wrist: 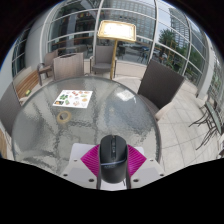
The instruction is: Arrange mouse
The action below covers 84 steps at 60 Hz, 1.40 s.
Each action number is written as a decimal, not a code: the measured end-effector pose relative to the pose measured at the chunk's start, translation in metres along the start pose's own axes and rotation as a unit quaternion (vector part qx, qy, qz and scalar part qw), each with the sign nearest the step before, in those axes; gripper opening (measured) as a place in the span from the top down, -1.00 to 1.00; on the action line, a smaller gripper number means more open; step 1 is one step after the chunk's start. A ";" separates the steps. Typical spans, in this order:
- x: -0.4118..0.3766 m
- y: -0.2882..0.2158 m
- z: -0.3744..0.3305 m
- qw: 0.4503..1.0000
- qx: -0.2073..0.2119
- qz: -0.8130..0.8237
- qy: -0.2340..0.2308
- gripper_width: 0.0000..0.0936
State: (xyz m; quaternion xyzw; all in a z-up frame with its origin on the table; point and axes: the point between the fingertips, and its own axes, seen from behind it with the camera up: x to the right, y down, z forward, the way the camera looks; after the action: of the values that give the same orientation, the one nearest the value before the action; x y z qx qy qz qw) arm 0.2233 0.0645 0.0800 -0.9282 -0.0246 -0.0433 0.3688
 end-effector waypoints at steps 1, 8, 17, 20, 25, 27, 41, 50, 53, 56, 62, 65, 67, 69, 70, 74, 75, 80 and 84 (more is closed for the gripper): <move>0.000 0.009 0.005 1.000 -0.007 0.003 -0.003 0.28; -0.006 0.062 0.030 0.999 -0.048 0.010 -0.015 0.28; -0.014 0.090 0.044 0.998 -0.063 0.014 -0.024 0.28; -0.015 0.093 0.044 0.998 -0.061 0.016 -0.022 0.26; -0.015 0.095 0.046 0.998 -0.064 0.018 -0.021 0.09; -0.014 0.095 0.047 0.997 -0.065 0.019 -0.021 0.04; -0.007 0.063 0.022 0.999 -0.053 0.006 -0.001 -0.84; -0.026 0.007 -0.047 1.000 0.006 0.025 0.002 -0.84; -0.038 -0.005 -0.073 0.999 0.026 0.031 -0.003 -0.84; -0.051 -0.019 -0.098 0.998 0.047 0.036 -0.009 -0.84; -0.072 -0.030 -0.146 0.996 0.075 0.039 -0.012 -0.84; -0.082 -0.033 -0.166 0.995 0.087 0.036 -0.013 -0.84; -0.089 -0.033 -0.178 0.995 0.091 0.037 -0.019 -0.84; -0.096 -0.032 -0.191 0.994 0.095 0.040 -0.023 -0.84; -0.099 -0.032 -0.195 0.994 0.097 0.041 -0.026 -0.84; -0.112 -0.024 -0.215 0.993 0.106 0.044 -0.030 -0.84; -0.114 -0.024 -0.219 0.993 0.107 0.045 -0.030 -0.84; -0.123 -0.013 -0.235 0.992 0.112 0.045 -0.030 -0.84; -0.131 -0.007 -0.248 0.992 0.113 0.040 -0.031 -0.83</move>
State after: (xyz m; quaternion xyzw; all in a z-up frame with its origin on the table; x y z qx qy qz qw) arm 0.0771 -0.1026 0.2516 -0.8816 -0.0032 0.0031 0.4719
